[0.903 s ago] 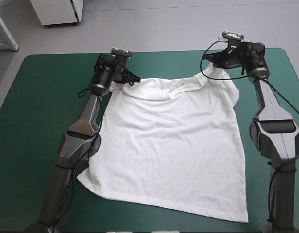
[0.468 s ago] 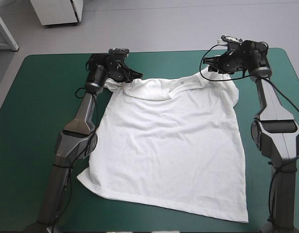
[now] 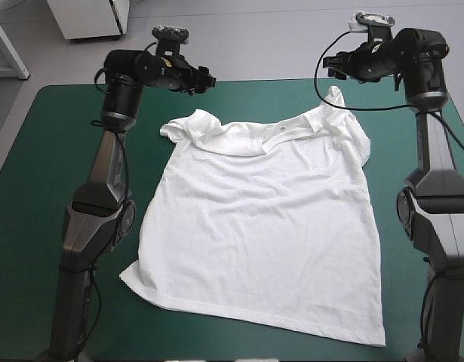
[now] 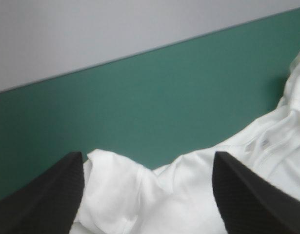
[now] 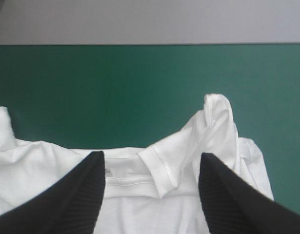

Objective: Fold the cloth

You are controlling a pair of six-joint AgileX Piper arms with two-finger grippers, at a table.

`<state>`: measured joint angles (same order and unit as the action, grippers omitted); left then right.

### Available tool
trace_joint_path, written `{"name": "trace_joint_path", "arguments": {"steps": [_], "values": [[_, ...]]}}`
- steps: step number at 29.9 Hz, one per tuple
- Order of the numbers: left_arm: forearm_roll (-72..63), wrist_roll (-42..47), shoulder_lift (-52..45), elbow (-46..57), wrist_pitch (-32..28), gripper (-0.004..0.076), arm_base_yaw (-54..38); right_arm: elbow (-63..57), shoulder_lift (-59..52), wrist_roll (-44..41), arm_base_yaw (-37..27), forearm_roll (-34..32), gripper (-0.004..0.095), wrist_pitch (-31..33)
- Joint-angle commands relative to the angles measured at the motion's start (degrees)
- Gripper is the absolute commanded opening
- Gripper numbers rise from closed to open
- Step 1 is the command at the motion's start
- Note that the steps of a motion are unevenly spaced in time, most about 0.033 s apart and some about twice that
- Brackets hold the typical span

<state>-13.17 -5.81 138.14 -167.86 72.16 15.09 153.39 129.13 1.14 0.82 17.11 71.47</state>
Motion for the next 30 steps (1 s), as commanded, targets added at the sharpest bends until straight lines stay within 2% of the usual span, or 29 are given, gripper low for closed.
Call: {"name": "trace_joint_path", "arguments": {"steps": [1, 8, 13, 16, 22, 25, 30], "values": [[-1.0, -0.5, -11.2, -2.7, 1.7, 0.0509, -0.1, 2.1, -9.7, 1.1, -0.5, 1.3, 0.0522, -1.7], [-5.9, -3.8, -25.7, -2.6, 1.8, 0.0455, 0.0, 1.3, -24.6, 3.5, 0.7, 2.6, 0.0462, -1.7], [-6.6, -4.8, -34.7, 4.0, 1.8, 0.0456, 0.0, -8.6, -35.5, 4.3, 3.0, 0.4, 0.0461, -1.7], [-6.4, -5.7, -41.7, 17.1, 1.8, 0.0455, 1.2, -22.1, -43.3, 4.3, 3.7, -0.8, 0.0461, -1.7], [1.8, -7.7, -58.2, 54.2, 1.7, 0.0454, 6.1, -49.1, -57.5, 3.1, 3.7, -1.4, 0.0460, -1.7], [2.0, -5.8, -64.2, 67.0, 1.6, 0.0454, 6.7, -59.8, -63.2, 2.6, 3.7, -1.4, 0.0438, -1.7], [2.2, -4.0, -69.8, 81.7, 1.6, 0.0454, 6.7, -74.3, -71.7, 0.2, 3.7, -0.3, 0.0417, -1.7]]}}
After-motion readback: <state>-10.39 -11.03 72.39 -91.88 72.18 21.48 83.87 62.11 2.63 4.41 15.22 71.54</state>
